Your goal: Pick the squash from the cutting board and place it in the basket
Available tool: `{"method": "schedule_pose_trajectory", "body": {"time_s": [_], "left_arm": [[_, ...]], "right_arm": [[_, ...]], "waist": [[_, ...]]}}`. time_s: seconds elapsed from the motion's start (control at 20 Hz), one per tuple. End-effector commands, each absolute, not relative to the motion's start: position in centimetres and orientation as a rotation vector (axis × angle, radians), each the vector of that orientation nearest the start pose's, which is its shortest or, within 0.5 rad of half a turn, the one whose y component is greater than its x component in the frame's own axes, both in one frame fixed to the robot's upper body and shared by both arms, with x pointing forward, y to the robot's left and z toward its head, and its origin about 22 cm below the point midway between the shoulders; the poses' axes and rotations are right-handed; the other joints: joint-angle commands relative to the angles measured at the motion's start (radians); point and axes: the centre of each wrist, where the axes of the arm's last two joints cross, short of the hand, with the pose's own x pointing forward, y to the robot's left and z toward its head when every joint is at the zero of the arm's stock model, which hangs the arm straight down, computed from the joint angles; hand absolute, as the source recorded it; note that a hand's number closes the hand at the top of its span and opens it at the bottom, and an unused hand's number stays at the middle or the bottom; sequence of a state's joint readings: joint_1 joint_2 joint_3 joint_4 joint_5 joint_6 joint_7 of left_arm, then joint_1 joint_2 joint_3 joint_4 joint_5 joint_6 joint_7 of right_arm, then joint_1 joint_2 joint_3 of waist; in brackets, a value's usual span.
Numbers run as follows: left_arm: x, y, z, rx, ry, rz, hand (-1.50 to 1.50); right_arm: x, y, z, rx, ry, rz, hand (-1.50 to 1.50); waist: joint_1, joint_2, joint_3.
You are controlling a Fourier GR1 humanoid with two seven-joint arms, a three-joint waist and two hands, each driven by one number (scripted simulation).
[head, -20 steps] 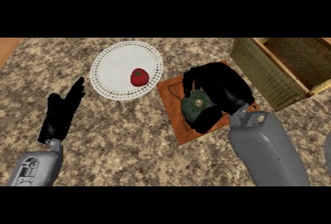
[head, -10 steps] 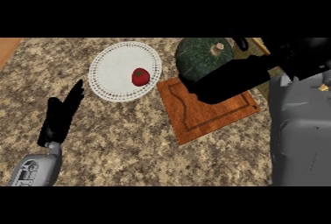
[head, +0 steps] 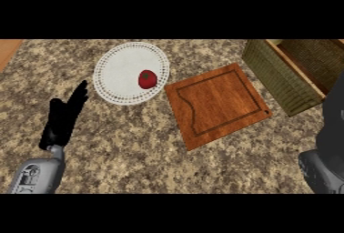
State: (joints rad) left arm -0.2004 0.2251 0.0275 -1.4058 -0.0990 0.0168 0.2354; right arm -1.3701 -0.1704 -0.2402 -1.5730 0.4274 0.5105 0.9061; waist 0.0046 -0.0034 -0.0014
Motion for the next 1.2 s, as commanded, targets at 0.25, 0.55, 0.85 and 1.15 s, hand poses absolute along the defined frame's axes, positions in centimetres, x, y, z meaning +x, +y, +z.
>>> {"method": "schedule_pose_trajectory", "body": {"time_s": [0.25, 0.55, 0.85, 1.15], "left_arm": [[29.8, 28.2, 3.2, 0.261, -1.349, -0.207, 0.0], [29.4, 26.9, 2.7, 0.269, -1.368, -0.225, 0.0], [30.4, 28.8, 4.0, 0.259, -1.372, -0.223, 0.0], [30.3, 28.1, 4.2, 0.245, -1.365, -0.233, 0.0]], "right_arm": [[32.7, -17.6, 46.4, -0.975, -1.574, 0.776, 1.5], [35.7, -23.2, 45.5, -1.127, -1.405, 0.842, 1.5], [38.8, -27.8, 43.3, -1.202, -1.351, 0.821, 1.5], [39.4, -32.4, 42.3, -1.118, -1.414, 0.892, 1.5]], "waist": [[0.003, 0.007, -0.001], [0.009, 0.011, 0.001], [0.02, 0.013, 0.001], [0.013, 0.008, 0.001]]}}
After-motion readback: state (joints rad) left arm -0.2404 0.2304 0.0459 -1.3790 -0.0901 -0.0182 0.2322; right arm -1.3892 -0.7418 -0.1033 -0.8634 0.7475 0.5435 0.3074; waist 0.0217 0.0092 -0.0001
